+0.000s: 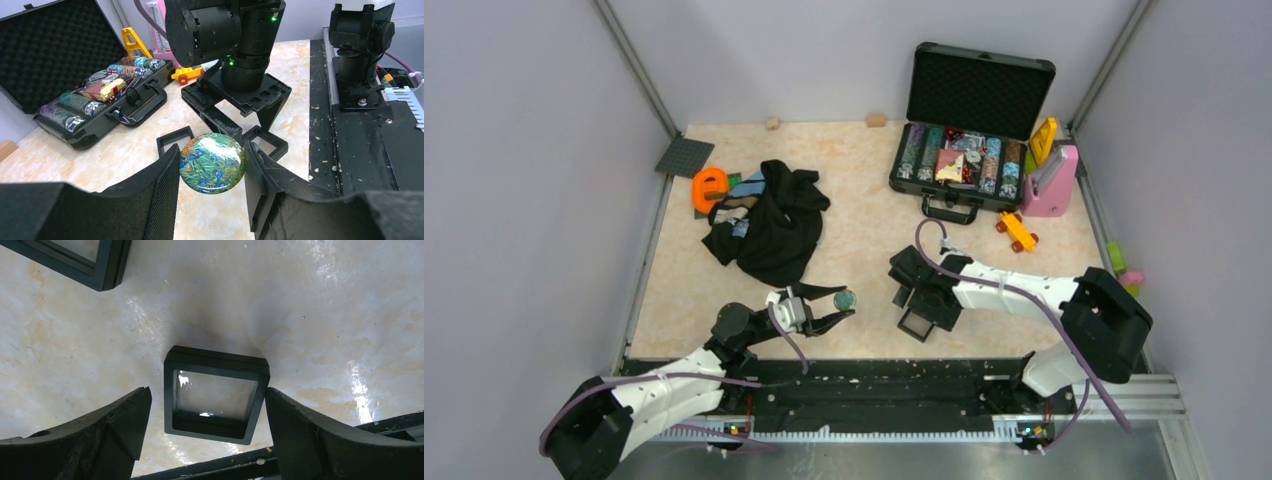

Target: Remove the brooch from the garment

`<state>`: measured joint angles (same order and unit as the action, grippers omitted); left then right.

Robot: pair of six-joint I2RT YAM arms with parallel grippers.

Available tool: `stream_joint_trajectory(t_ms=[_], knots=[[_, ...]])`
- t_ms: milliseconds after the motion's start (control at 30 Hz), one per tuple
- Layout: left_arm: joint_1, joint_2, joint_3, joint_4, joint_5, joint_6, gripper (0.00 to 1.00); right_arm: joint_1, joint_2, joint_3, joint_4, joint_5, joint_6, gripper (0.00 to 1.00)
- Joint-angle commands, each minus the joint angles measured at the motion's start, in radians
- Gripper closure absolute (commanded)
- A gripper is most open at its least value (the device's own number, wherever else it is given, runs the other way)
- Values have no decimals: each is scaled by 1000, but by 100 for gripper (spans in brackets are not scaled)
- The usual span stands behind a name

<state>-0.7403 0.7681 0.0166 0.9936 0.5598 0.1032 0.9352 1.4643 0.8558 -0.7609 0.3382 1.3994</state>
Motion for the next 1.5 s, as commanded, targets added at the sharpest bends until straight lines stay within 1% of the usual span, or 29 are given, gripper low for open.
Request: stream_joint_trajectory(t_ms=[0,233,300,367,467,567,600,667,800,867,933,1000,1067,1133,1200,1267,1333,1400,1467], knots=[[-4,-1,-6,34,8,-8,67,15,-6,-23,34,-5,10,14],[-4,2,-4,33,13,-10,67,16,-11,-34,41,-15,6,12],[-4,2,-3,33,15,-9,67,18,-17,-34,42,-9,6,17],[-4,3,-4,33,15,-9,67,20,-23,-34,42,-7,6,24],[-5,2,-3,31,14,-9,67,21,-36,-36,62,-12,-15,38],[-4,2,-3,30,13,-7,68,22,-77,-37,85,-15,-54,40],[-4,3,-3,30,14,-8,67,24,-99,-42,116,-11,-90,40],[-4,6,-4,28,13,-5,67,25,-155,-70,223,-39,-235,40],[-5,35,5,22,17,-2,68,25,-319,-198,503,-174,-468,39],[-4,57,13,20,22,2,68,23,-411,-269,620,-237,-544,39],[-5,86,20,19,30,6,68,15,-479,-316,675,-273,-594,39],[-7,118,30,22,45,10,70,1,-516,-324,686,-317,-629,40],[-10,157,42,21,63,16,70,-7,-517,-305,667,-363,-657,41],[-13,192,52,33,78,16,71,-10,-500,-276,618,-370,-672,41],[-16,223,58,47,90,15,71,-12,-489,-270,611,-383,-682,41],[-21,248,66,45,102,21,71,-22,-487,-295,672,-416,-679,41],[-25,271,73,37,112,34,71,-52,-485,-344,771,-474,-667,41],[-25,279,76,12,101,52,71,-100,-481,-407,897,-547,-633,42],[-25,279,74,-7,77,67,71,-158,-472,-478,1059,-644,-585,43]])
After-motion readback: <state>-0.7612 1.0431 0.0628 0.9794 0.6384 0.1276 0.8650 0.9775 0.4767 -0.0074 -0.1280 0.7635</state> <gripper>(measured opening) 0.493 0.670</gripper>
